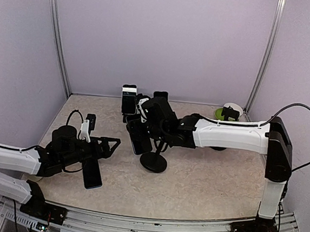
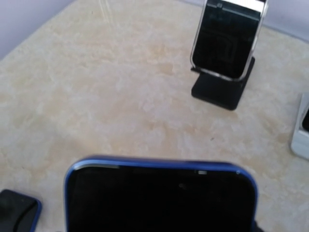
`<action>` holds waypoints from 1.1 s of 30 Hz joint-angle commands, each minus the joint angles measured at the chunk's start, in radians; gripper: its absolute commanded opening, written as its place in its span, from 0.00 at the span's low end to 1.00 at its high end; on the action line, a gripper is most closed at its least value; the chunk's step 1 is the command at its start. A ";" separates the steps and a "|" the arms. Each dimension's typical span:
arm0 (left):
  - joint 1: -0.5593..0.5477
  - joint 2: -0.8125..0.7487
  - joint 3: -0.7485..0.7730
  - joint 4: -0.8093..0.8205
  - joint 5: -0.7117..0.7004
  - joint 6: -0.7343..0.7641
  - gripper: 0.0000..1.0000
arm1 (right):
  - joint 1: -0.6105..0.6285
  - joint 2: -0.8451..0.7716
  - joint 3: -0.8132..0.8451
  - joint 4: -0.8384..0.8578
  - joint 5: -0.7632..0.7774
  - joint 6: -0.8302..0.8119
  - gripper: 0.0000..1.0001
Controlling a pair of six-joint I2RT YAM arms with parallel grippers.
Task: Place the phone on the phone stand
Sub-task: Pass from the right arm to the left
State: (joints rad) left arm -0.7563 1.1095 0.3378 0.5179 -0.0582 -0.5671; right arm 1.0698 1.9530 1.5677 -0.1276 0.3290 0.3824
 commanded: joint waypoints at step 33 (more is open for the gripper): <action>-0.018 0.290 0.078 0.329 0.239 -0.051 0.90 | 0.007 -0.020 0.064 0.101 0.010 -0.018 0.66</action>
State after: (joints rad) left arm -0.7696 1.3422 0.3714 0.7811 0.1455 -0.6014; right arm 1.0714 1.9476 1.5749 -0.1066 0.3195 0.3824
